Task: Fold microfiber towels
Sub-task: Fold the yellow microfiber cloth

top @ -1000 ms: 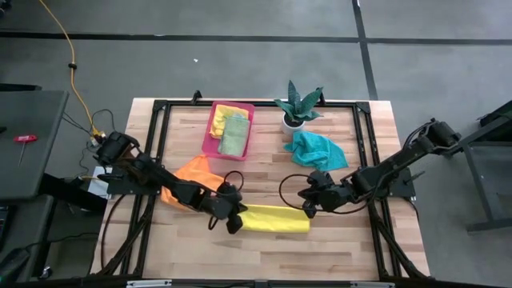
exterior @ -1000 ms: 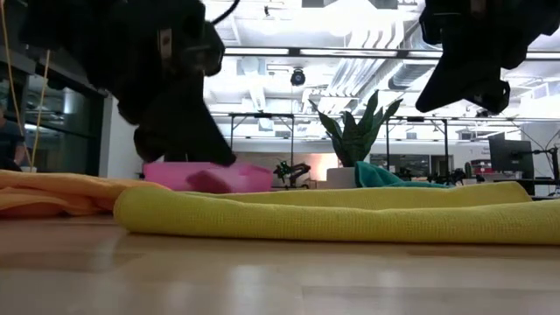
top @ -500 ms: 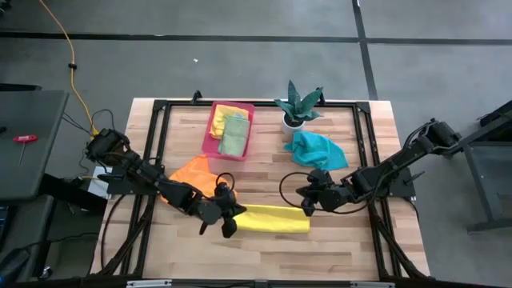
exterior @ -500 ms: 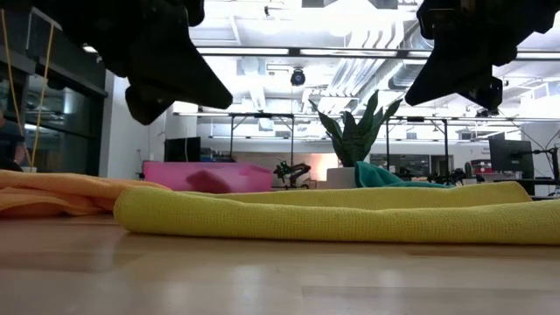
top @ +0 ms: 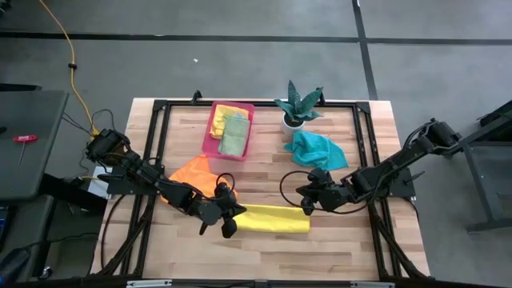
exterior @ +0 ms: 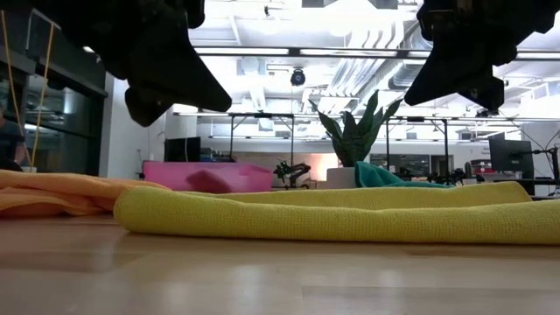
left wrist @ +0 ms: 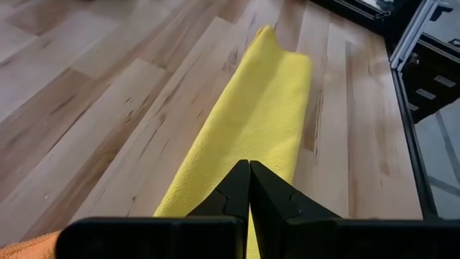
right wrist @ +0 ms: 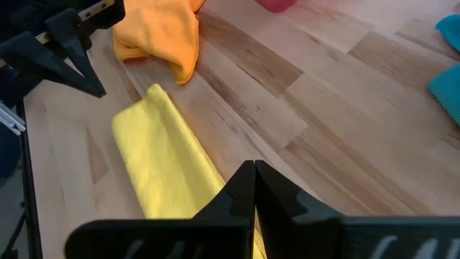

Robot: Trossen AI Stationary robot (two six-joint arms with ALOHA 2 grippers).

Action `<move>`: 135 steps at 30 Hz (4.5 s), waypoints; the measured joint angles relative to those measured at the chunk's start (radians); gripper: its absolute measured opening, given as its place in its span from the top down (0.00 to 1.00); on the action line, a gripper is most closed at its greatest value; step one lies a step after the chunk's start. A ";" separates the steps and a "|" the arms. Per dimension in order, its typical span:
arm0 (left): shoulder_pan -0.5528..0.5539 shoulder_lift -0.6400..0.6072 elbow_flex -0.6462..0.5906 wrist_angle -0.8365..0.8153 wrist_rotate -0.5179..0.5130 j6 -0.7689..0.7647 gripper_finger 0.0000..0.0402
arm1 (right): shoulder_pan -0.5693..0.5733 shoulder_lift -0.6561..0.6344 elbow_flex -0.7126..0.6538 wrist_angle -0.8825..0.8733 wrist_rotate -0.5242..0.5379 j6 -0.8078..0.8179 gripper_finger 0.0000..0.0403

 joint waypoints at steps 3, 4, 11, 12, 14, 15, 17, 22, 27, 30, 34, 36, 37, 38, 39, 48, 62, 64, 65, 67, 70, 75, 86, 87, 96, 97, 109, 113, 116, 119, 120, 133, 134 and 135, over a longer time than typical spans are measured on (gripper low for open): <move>0.000 0.000 0.000 -0.002 0.000 0.002 1.00 | 0.000 0.000 0.000 0.000 -0.026 -0.001 1.00; 0.000 0.000 0.000 -0.002 0.000 0.002 1.00 | -0.001 0.000 0.000 -0.002 -0.044 -0.002 0.99; 0.000 0.001 0.000 -0.002 0.000 0.002 1.00 | 0.001 0.001 0.000 -0.091 -0.163 0.035 0.84; 0.000 0.001 0.000 -0.003 0.000 0.002 1.00 | 0.002 0.001 0.000 -0.106 -0.179 0.062 0.80; 0.000 0.001 0.000 -0.016 0.000 0.001 1.00 | 0.009 0.001 0.000 -0.132 -0.217 0.117 0.72; 0.000 0.001 0.000 -0.028 0.000 -0.007 1.00 | 0.014 0.005 0.000 -0.144 -0.240 0.141 0.68; 0.000 0.001 0.000 -0.060 0.006 -0.035 1.00 | 0.034 0.013 0.000 -0.174 -0.273 0.192 0.61; -0.009 0.002 0.000 -0.149 0.095 -0.168 1.00 | 0.110 0.050 0.000 -0.191 -0.282 0.291 0.49; -0.027 0.002 0.000 -0.278 0.192 -0.380 1.00 | 0.207 0.088 0.000 -0.188 -0.287 0.398 0.47; -0.044 0.000 -0.001 -0.372 0.197 -0.509 1.00 | 0.264 0.093 -0.001 -0.200 -0.276 0.472 0.47; -0.074 -0.013 -0.001 -0.401 0.195 -0.647 1.00 | 0.325 0.093 -0.001 -0.226 -0.238 0.575 0.47; -0.083 -0.008 -0.024 -0.355 0.193 -0.717 1.00 | 0.340 0.099 -0.001 -0.229 -0.222 0.627 0.47; -0.082 0.004 -0.045 -0.292 0.194 -0.747 1.00 | 0.345 0.101 -0.001 -0.231 -0.215 0.651 0.47; -0.077 0.014 -0.076 -0.214 0.198 -0.784 1.00 | 0.350 0.101 -0.001 -0.234 -0.211 0.670 0.47; -0.075 0.017 -0.112 -0.142 0.199 -0.816 1.00 | 0.350 0.106 -0.001 -0.229 -0.210 0.683 0.47; -0.061 0.039 -0.258 0.192 0.140 -0.989 1.00 | 0.316 0.168 -0.002 -0.149 -0.213 0.706 0.47; -0.055 0.069 -0.257 0.239 0.148 -0.973 1.00 | 0.172 0.333 0.003 0.015 -0.313 0.699 0.47; -0.055 0.070 -0.255 0.235 0.149 -0.974 1.00 | 0.162 0.341 0.001 0.027 -0.321 0.698 0.47; -0.055 0.070 -0.254 0.235 0.148 -0.974 1.00 | 0.156 0.341 0.000 0.035 -0.324 0.699 0.47; -0.055 0.071 -0.254 0.238 0.136 -0.974 1.00 | 0.150 0.336 -0.001 0.043 -0.327 0.699 0.47; -0.055 0.072 -0.254 0.238 0.130 -0.974 1.00 | 0.145 0.332 -0.002 0.052 -0.328 0.700 0.47; -0.055 0.072 -0.253 0.236 0.129 -0.958 1.00 | 0.144 0.333 -0.003 0.085 -0.313 0.743 0.47; -0.055 0.074 -0.253 0.233 0.116 -0.958 1.00 | 0.102 0.336 -0.002 0.144 -0.296 0.773 0.50; -0.055 0.074 -0.253 0.232 0.116 -0.958 1.00 | 0.097 0.336 -0.002 0.139 -0.301 0.763 0.52; -0.051 0.074 -0.248 0.222 0.124 -0.955 1.00 | 0.087 0.334 0.000 0.032 -0.363 0.723 0.76; -0.047 0.074 -0.238 0.204 0.133 -0.955 1.00 | 0.088 0.334 0.000 0.016 -0.365 0.723 0.80; 0.054 0.180 -0.021 0.073 0.181 -0.765 1.00 | 0.167 0.238 -0.003 -0.276 -0.396 0.769 0.99; 0.066 0.212 0.000 0.145 0.176 -0.746 1.00 | 0.219 0.142 -0.002 -0.465 -0.428 0.822 0.99; 0.063 0.212 0.002 0.176 0.161 -0.746 1.00 | 0.258 0.070 -0.002 -0.598 -0.476 0.860 0.99; 0.064 0.212 0.001 0.193 0.145 -0.750 1.00 | 0.293 0.004 -0.002 -0.687 -0.496 0.904 1.00; 0.064 0.212 0.003 0.201 0.139 -0.750 1.00 | 0.299 -0.015 -0.002 -0.702 -0.496 0.921 1.00; 0.091 0.246 0.227 0.072 0.118 -0.564 1.00 | 0.310 -0.079 -0.002 -0.589 -0.422 0.995 1.00; 0.098 0.267 0.257 0.065 0.139 -0.544 1.00 | 0.310 -0.079 -0.002 -0.573 -0.410 0.995 1.00; 0.104 0.282 0.280 0.057 0.160 -0.524 1.00 | 0.309 -0.078 -0.002 -0.557 -0.399 0.996 1.00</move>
